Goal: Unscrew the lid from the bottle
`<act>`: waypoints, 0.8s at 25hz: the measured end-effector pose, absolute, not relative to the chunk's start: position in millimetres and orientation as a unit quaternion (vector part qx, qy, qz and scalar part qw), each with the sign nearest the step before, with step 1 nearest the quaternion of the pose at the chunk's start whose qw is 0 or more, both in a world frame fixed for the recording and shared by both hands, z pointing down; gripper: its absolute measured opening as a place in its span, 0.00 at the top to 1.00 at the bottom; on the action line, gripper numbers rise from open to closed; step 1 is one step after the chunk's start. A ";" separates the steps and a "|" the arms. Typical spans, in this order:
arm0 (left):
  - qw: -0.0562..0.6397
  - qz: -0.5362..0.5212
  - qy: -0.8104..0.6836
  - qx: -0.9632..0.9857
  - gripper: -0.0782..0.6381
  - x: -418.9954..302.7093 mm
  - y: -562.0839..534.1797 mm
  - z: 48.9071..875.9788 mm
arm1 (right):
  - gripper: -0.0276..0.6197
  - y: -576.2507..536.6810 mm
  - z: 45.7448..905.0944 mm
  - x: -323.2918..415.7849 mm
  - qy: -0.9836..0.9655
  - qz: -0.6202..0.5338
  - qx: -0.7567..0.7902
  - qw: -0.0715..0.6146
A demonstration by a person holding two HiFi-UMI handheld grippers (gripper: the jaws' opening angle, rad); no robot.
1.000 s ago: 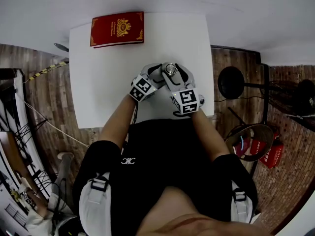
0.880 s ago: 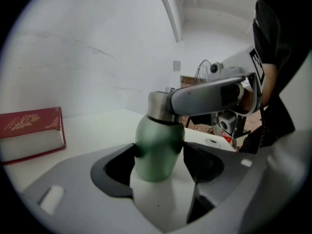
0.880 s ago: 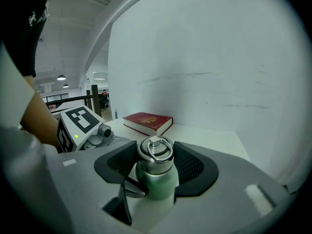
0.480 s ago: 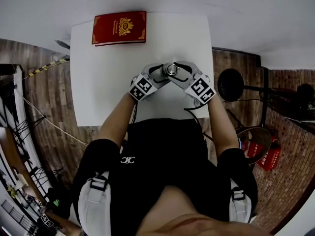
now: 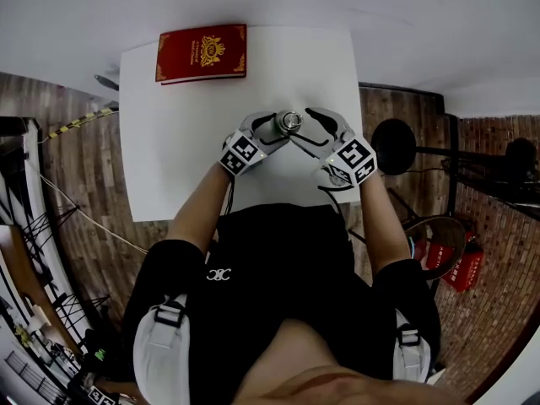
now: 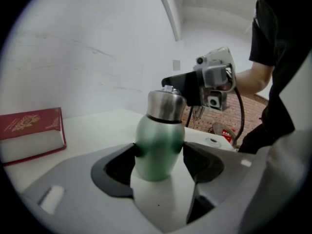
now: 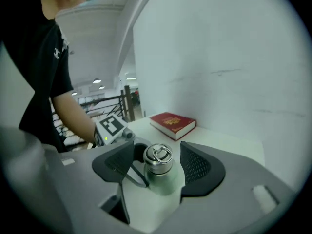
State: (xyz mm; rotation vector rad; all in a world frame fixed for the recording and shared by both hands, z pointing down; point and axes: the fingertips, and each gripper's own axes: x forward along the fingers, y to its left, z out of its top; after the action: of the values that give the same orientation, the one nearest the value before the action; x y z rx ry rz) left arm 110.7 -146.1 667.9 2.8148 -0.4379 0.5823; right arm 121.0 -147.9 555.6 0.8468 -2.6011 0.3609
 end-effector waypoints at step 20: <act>0.126 0.193 -0.149 0.962 0.39 109.2 -147.2 664.5 | 0.59 -157.0 567.0 117.2 -0.778 0.141 0.604 0.098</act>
State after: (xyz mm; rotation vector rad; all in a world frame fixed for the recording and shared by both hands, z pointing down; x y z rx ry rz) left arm 109.2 -147.2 664.5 2.8011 -0.4330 0.5633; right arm 117.2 -157.0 567.0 1.7890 -2.3028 0.4171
